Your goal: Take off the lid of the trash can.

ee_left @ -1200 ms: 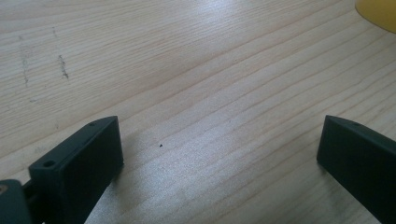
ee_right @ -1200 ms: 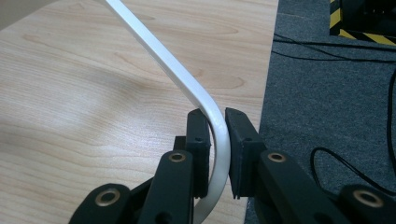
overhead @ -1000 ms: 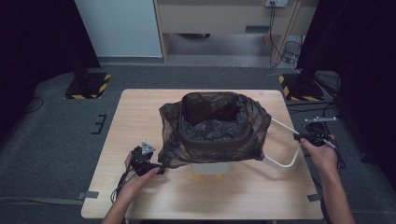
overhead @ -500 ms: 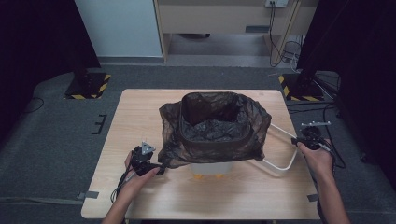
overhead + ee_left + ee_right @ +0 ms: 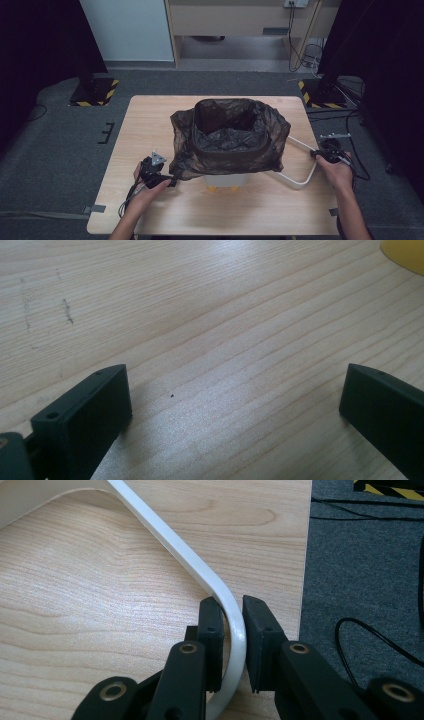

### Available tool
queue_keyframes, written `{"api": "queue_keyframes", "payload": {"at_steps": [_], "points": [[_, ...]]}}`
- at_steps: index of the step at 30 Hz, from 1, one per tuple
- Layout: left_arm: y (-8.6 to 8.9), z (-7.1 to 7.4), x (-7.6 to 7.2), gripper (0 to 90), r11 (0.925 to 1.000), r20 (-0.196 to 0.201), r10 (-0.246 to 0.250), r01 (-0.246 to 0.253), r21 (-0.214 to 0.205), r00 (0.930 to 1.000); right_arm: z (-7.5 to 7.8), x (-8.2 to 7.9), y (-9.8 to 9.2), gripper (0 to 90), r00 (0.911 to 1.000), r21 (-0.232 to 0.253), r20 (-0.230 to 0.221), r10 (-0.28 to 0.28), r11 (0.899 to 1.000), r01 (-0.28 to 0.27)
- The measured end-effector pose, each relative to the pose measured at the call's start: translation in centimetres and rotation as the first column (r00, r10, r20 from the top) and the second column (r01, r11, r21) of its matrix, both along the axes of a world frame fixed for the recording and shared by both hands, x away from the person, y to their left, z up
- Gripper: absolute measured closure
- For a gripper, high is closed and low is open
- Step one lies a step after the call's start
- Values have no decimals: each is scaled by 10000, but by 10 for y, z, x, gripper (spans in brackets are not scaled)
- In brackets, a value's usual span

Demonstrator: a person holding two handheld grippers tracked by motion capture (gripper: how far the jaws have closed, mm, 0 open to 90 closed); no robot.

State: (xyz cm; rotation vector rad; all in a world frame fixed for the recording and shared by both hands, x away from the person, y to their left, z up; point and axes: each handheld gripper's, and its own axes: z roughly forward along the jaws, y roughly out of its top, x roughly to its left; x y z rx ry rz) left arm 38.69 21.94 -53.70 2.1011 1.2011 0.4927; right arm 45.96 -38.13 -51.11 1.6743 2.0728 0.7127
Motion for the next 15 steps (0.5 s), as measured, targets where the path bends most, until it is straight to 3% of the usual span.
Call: {"api": "queue_keyframes", "payload": {"at_steps": [3, 9, 15], "points": [[0, 0, 0, 0, 10000, -29, -25, 25, 19, 10000, 0, 0, -1, 771, 10000, 168, 7, 3, 9999, -3], [1, 1, -1, 0, 9998, -76, -190, 191, 69, 9998, 6, -5, -2, 554, 9987, 374, 511, 35, 9993, -54], [1, 11, -5, 32, 9996, 223, -268, 271, -118, 9994, 23, -12, 7, 403, 9954, 365, 893, 351, 9986, -385]]}}
